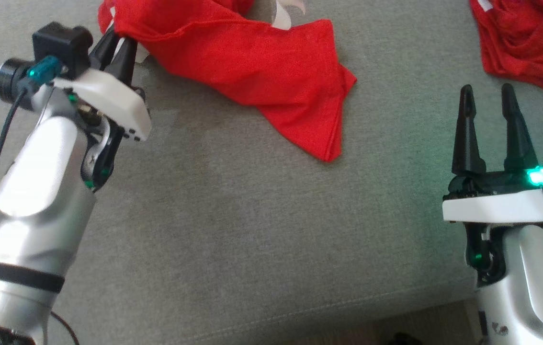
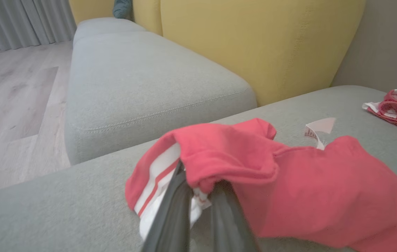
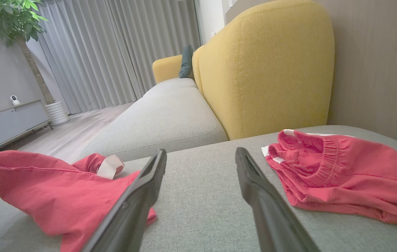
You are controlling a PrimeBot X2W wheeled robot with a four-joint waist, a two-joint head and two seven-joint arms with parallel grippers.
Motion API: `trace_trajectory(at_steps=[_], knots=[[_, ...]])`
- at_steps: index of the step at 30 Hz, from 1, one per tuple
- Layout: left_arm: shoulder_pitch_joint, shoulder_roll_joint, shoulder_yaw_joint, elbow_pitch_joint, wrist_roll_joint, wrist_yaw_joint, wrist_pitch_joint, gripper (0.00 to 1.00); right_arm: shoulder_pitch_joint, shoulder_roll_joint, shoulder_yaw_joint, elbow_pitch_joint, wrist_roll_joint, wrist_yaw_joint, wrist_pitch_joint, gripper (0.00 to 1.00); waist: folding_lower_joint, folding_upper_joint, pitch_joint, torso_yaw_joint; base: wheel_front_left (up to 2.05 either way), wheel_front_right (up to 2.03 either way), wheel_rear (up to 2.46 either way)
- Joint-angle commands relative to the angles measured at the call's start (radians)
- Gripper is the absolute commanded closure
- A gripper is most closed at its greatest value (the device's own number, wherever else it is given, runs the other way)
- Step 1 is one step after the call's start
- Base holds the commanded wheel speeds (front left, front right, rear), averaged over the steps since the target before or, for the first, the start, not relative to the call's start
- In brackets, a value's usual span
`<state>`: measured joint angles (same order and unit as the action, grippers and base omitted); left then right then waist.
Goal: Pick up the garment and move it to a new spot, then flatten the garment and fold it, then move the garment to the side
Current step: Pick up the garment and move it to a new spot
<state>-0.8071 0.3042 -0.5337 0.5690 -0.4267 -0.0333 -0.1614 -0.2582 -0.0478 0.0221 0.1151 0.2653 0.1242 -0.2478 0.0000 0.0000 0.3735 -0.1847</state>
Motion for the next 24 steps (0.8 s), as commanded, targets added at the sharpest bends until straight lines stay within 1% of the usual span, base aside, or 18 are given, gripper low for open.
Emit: trace_trajectory(at_steps=[1, 3, 4, 6, 7, 13, 18, 24], knots=[[-0.016, 0.039, 0.043, -0.019, -0.008, 0.011, -0.010, 1.00, -0.013, -0.002, 0.016, -0.026, -0.004, 0.007, -0.008, 0.00, 0.0000, 0.0000, -0.004, 0.009, 0.00, 0.00, 0.00], [0.010, 0.046, 0.041, 0.001, -0.005, 0.022, -0.019, 1.00, -0.010, -0.002, 0.013, -0.024, -0.008, 0.007, -0.009, 0.00, 0.0000, 0.0000, -0.010, 0.023, 0.00, 0.00, 0.00], [0.022, 0.046, 0.042, 0.009, -0.006, 0.027, -0.024, 0.96, -0.010, -0.002, 0.012, -0.023, -0.011, 0.007, -0.009, 0.00, 0.0000, 0.0000, -0.014, 0.031, 0.00, 0.00, 0.00], [0.044, 0.040, 0.047, 0.018, -0.016, 0.034, -0.038, 0.44, -0.010, -0.002, 0.012, -0.020, -0.016, 0.007, -0.009, 0.00, 0.0000, 0.0000, -0.023, 0.046, 0.00, 0.00, 0.00], [0.055, 0.035, 0.047, 0.019, -0.020, 0.034, -0.045, 0.00, -0.010, -0.002, 0.013, -0.019, -0.019, 0.007, -0.008, 0.00, 0.0000, 0.0000, -0.027, 0.054, 0.00, 0.00, 0.00], [0.130, 0.003, 0.051, -0.009, -0.041, 0.034, -0.083, 0.00, 0.004, -0.002, 0.008, -0.012, -0.046, 0.007, 0.006, 0.00, 0.0000, 0.0000, -0.079, 0.099, 0.00, 0.00, 0.00], [0.249, -0.014, 0.067, -0.079, -0.057, 0.042, -0.097, 0.00, 0.044, -0.002, -0.001, -0.004, -0.064, 0.007, 0.025, 0.00, 0.0000, 0.0000, -0.162, 0.130, 0.00, 0.00, 0.00], [0.416, -0.028, 0.113, -0.227, -0.045, 0.085, -0.100, 0.00, 0.106, -0.002, -0.011, -0.003, -0.074, 0.007, 0.052, 0.00, 0.0000, 0.0000, -0.249, 0.166, 0.00, 0.00, 0.00]])
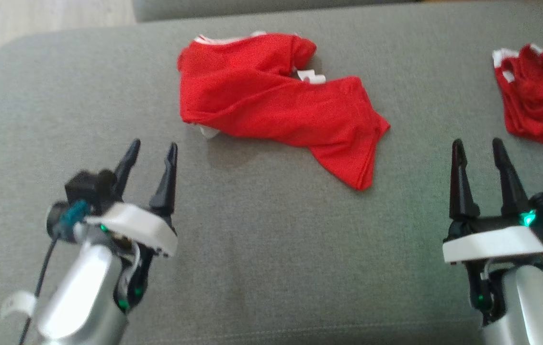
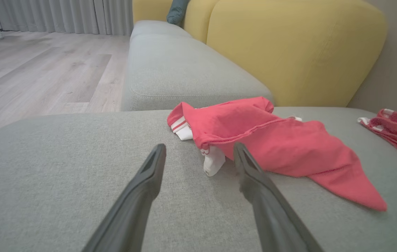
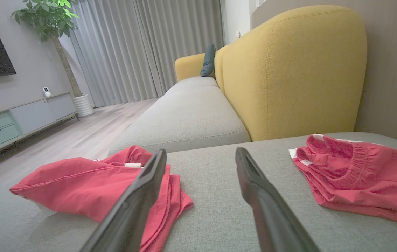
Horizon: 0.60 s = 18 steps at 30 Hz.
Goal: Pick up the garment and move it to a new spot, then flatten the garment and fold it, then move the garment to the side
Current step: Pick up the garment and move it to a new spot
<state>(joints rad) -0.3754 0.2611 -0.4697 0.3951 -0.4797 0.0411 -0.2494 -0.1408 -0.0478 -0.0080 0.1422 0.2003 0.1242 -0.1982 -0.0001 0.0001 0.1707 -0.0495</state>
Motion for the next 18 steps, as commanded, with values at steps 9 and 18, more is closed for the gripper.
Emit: trace_trajectory(at_steps=[9, 18], knots=[[0.175, -0.037, 0.111, -0.205, 0.030, 0.050, -0.012, 0.00, 0.050, -0.002, 0.026, -0.026, -0.003, 0.007, 0.018, 0.00, 0.0001, -0.0001, -0.126, 0.071, 0.00, 0.00, 0.00], [0.310, -0.088, 0.148, -0.280, 0.053, 0.055, -0.012, 0.00, 0.093, -0.002, 0.056, -0.004, 0.014, 0.007, 0.020, 0.00, 0.0001, -0.0001, -0.173, 0.093, 0.00, 0.00, 0.00]])
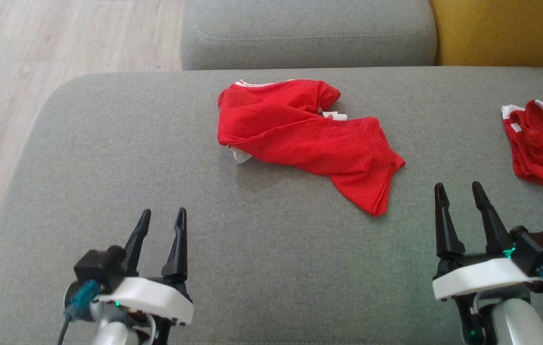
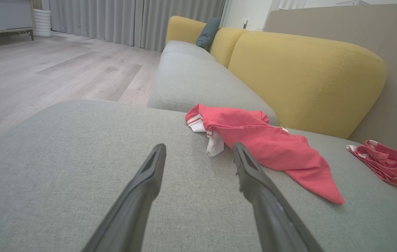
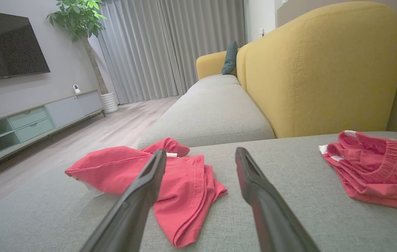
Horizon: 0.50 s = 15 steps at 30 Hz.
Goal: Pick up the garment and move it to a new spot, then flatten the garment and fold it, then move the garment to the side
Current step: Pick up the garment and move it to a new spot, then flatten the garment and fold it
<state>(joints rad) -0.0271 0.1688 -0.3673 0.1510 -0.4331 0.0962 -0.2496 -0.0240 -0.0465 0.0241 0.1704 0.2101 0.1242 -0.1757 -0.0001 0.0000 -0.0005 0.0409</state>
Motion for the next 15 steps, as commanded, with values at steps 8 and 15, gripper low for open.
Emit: trace_trajectory(at_steps=[8, 15], knots=[[-0.017, -0.007, 0.060, -0.036, 0.019, -0.009, -0.012, 0.00, -0.016, -0.004, 0.031, -0.016, 0.006, 0.007, -0.004, 0.00, 0.0001, 0.0000, -0.004, 0.011, 0.00, 0.00, 0.00], [-0.016, -0.014, 0.071, -0.032, 0.025, -0.017, -0.012, 0.00, -0.021, -0.004, 0.030, -0.010, 0.005, 0.007, -0.004, 0.00, 0.0001, 0.0000, -0.001, 0.013, 0.00, 0.00, 0.00]])
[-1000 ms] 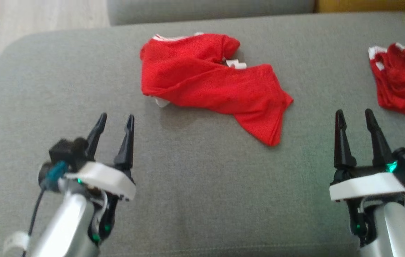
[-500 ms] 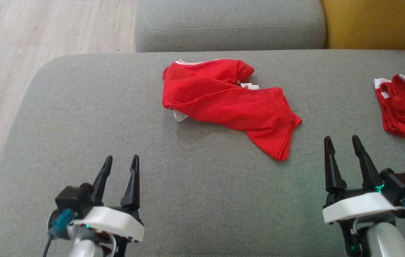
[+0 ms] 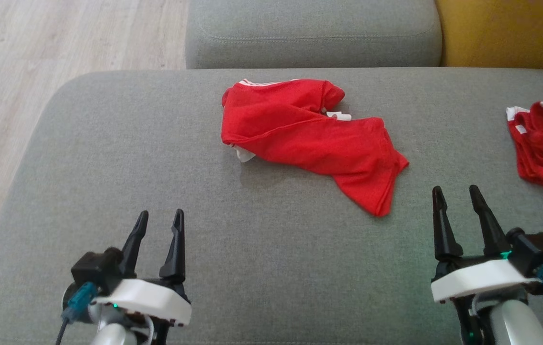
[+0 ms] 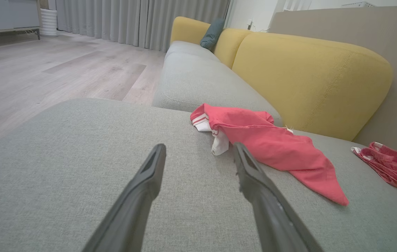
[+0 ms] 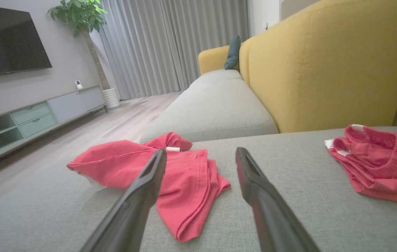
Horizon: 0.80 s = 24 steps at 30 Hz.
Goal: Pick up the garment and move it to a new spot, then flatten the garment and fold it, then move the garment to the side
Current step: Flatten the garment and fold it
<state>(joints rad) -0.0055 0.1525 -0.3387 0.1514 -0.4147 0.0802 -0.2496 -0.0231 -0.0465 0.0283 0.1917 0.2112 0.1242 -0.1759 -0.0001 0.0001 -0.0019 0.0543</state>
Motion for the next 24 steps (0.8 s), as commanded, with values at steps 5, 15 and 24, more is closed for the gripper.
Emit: trace_trajectory(at_steps=[5, 15, 24], knots=[[-0.040, -0.002, 0.047, -0.031, 0.012, -0.007, -0.012, 0.00, -0.023, -0.004, 0.020, -0.031, 0.002, 0.007, -0.001, 0.00, 0.0001, -0.0001, 0.009, 0.007, 0.00, 0.00, 0.00], [-0.072, -0.024, 0.044, -0.045, 0.030, -0.019, -0.012, 0.00, -0.162, -0.004, -0.060, -0.004, -0.102, 0.007, 0.083, 0.00, 0.0001, -0.0001, 0.098, 0.062, 0.00, 0.00, 0.00], [-0.116, -0.055, 0.037, -0.038, 0.049, -0.038, -0.012, 0.00, -0.411, -0.052, -0.119, 0.151, -0.191, 0.007, 0.255, 0.00, 0.0001, -0.0001, 0.209, 0.144, 0.00, 0.00, 0.00]])
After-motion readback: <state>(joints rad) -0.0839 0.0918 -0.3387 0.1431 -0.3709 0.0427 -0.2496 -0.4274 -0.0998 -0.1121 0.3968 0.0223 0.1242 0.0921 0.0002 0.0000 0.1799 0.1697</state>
